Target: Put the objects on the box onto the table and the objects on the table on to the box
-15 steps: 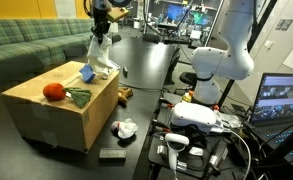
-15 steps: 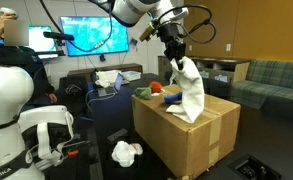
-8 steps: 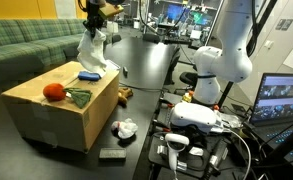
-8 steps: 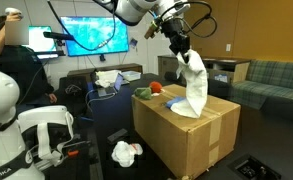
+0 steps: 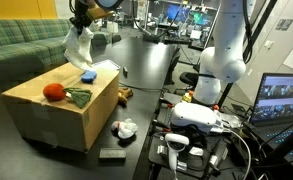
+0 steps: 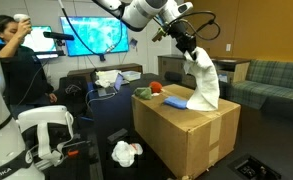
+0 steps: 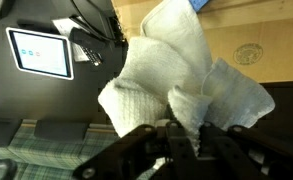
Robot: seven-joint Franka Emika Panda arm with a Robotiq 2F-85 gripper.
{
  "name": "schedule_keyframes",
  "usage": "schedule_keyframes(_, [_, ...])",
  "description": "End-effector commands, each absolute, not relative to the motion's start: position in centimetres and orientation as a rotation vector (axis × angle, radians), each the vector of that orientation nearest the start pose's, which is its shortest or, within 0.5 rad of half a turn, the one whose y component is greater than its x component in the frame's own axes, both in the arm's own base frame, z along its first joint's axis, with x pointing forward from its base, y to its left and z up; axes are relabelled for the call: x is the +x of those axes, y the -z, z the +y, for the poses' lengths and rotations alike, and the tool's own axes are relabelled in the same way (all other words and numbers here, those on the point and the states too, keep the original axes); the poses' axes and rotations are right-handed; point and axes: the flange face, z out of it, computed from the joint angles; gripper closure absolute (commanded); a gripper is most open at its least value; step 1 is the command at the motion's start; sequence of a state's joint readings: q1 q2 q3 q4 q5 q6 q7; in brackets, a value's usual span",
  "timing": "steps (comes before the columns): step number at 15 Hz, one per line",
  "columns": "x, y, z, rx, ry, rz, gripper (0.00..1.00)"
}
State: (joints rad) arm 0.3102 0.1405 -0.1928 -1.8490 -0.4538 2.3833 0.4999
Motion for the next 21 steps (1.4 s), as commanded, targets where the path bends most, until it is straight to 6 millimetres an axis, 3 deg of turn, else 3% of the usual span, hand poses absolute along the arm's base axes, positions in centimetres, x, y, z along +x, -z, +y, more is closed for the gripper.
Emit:
schedule_keyframes(1, [65.4,-48.8,8.6,-3.226,0.927,0.147,0.97])
schedule_keyframes(12, [69.8,-41.6,13.8,-3.172,0.94,-0.022,0.97])
schedule_keyframes(19, [70.2,-40.1,14.2,-3.185,0.879,-0.086,0.96])
schedule_keyframes(20, [69.9,-40.2,14.2,-3.188,0.845,-0.114,0.64])
schedule_keyframes(21, [69.5,-40.3,14.1,-3.189,0.821,-0.144,0.63])
